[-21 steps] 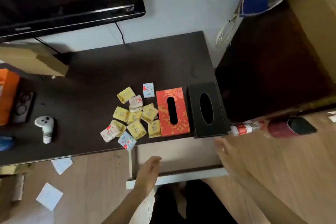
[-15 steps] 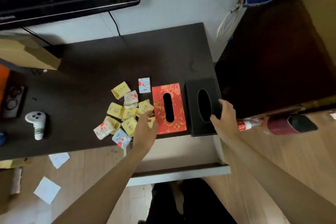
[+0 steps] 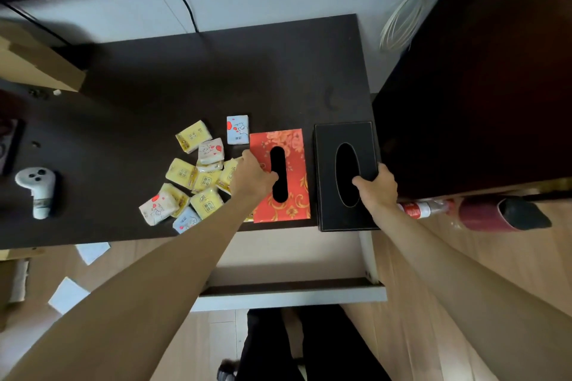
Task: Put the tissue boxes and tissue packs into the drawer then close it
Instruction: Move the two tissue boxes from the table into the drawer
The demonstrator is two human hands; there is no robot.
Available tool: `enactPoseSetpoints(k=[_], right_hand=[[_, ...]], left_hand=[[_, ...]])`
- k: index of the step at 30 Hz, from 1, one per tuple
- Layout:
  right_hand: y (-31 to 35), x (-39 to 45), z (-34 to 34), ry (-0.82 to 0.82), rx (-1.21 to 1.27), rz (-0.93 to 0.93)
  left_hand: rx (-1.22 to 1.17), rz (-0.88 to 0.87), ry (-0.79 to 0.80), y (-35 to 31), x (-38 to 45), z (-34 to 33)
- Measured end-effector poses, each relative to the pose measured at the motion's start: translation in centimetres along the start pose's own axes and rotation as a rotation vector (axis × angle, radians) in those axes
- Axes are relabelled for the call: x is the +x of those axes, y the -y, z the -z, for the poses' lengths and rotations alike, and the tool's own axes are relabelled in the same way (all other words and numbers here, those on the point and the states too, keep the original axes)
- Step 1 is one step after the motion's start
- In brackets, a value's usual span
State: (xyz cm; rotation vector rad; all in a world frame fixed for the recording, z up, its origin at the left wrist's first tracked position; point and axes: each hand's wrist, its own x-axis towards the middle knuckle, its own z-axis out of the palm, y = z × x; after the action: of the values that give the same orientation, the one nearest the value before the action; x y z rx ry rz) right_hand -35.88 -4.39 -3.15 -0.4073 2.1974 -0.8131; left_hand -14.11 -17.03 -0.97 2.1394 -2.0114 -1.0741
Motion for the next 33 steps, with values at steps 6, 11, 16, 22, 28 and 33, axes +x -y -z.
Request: enactPoseSetpoints(k=[6,11,16,22,28,33], right_hand=[[-1.1,-2.7,2.0,-0.034,0.086,0.052],[-3.8,-5.8,3.5,-0.042,0.215,0.029],[-7.0,-7.7,2.7,0.001,0.249,-0.009],[-9.6,-8.8,0.0,0.010,0.225,0.005],[-11.7,-10.4,-1.3,0.007,0.210,0.060],[-12.4,-11.0,-1.1,0.028,0.145,0.044]], left_hand=[[-0.144,-0.033,-0.077,0.1,-3.3,0.6],[-0.223,0.068,-0.078,3.0,-7.7,-0.3],[-0.347,0.155,-0.085,7.2,-11.6,-2.1],[-0.387,0.151,-0.155,10.3,-14.0,-5.0],[-0.365,0.092,-0.119,12.2,-16.3,-7.5],[-0.314,0.098,-0.081,12.3,-17.3,-8.2]])
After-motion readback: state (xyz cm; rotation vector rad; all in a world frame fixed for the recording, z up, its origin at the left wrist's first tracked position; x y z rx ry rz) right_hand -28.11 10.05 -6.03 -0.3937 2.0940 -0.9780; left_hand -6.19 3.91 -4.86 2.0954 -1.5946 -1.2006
